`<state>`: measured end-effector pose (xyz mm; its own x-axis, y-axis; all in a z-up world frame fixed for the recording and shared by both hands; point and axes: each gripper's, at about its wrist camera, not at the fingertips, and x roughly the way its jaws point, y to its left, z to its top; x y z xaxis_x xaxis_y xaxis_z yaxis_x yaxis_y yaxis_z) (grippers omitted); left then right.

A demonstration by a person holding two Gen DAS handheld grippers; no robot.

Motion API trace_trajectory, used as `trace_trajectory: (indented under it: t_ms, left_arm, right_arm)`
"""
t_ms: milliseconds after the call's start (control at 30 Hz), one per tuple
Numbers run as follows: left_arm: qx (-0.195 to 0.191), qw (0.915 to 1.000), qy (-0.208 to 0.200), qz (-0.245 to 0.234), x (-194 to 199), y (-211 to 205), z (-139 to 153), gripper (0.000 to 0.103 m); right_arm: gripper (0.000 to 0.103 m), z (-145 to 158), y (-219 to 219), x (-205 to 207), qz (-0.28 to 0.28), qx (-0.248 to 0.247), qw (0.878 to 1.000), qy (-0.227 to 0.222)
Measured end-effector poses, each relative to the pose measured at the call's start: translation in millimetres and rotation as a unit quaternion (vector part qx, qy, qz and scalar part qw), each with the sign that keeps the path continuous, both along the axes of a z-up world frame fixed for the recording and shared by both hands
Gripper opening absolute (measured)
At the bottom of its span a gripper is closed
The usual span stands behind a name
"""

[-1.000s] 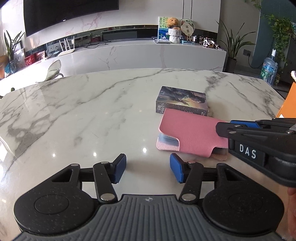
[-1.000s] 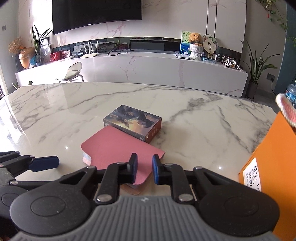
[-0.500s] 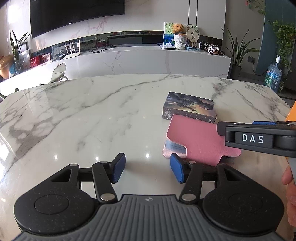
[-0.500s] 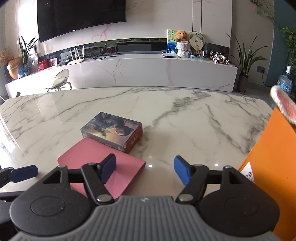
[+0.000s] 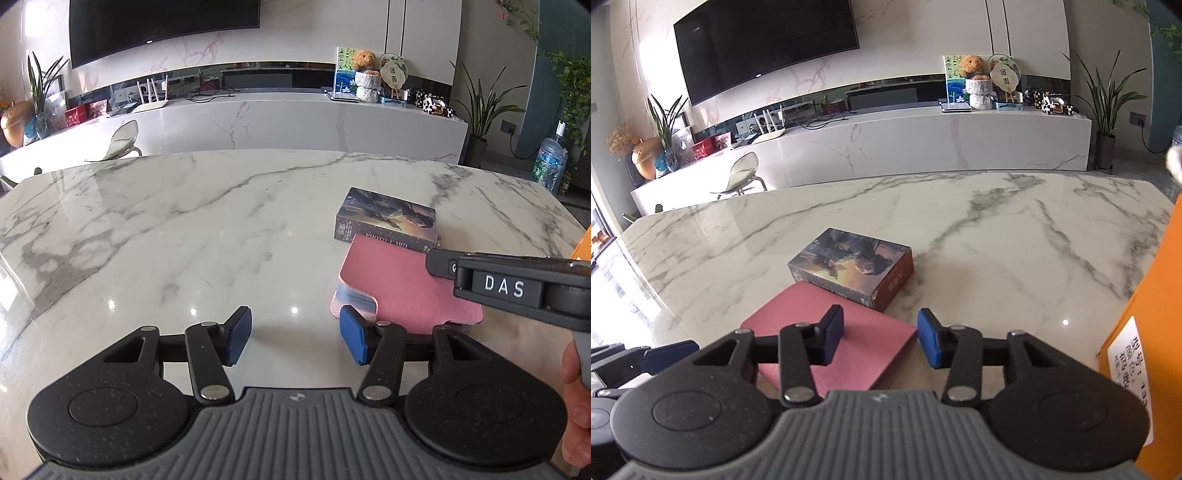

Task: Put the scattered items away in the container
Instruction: 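Close the left tool on the pink wallet edge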

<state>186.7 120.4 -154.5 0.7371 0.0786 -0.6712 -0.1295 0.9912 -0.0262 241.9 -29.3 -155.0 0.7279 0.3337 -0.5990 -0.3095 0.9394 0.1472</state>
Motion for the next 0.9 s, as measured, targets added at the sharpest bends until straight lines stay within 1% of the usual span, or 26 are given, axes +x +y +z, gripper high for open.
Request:
trace_trajectory:
  t_ms: [133, 233, 300, 367, 500, 633, 700, 900]
  left_arm:
    - [-0.001, 0.9998, 0.006, 0.017, -5, 4, 8, 0.063]
    - [-0.011, 0.9996, 0.013, 0.022, -9, 8, 12, 0.063]
    - [-0.015, 0.9994, 0.020, 0.022, -13, 9, 13, 0.063]
    - [-0.008, 0.9992, 0.031, 0.023, -16, 10, 13, 0.063]
    - [0.004, 0.9984, 0.041, 0.038, -25, 18, 18, 0.060]
    - [-0.003, 0.9971, 0.039, 0.066, -34, 34, 28, 0.059]
    - [-0.004, 0.9968, 0.040, 0.070, -38, 38, 32, 0.059]
    - [-0.009, 0.9965, 0.053, 0.063, -44, 41, 33, 0.059]
  right_arm:
    - [0.044, 3, 6, -9, 0.011, -0.010, 1.000, 0.011]
    - [0.039, 7, 14, -24, 0.008, -0.024, 1.000, 0.016]
    - [0.031, 9, 19, -36, 0.005, -0.036, 0.999, 0.016]
    - [0.029, 11, 22, -45, 0.008, -0.038, 0.999, 0.022]
    - [0.027, 13, 28, -60, 0.025, -0.021, 0.998, 0.049]
    - [0.026, 10, 35, -69, 0.055, 0.025, 0.995, 0.082]
    - [0.025, 8, 43, -73, 0.072, 0.042, 0.993, 0.089]
    - [0.025, 9, 58, -81, 0.104, 0.044, 0.989, 0.093]
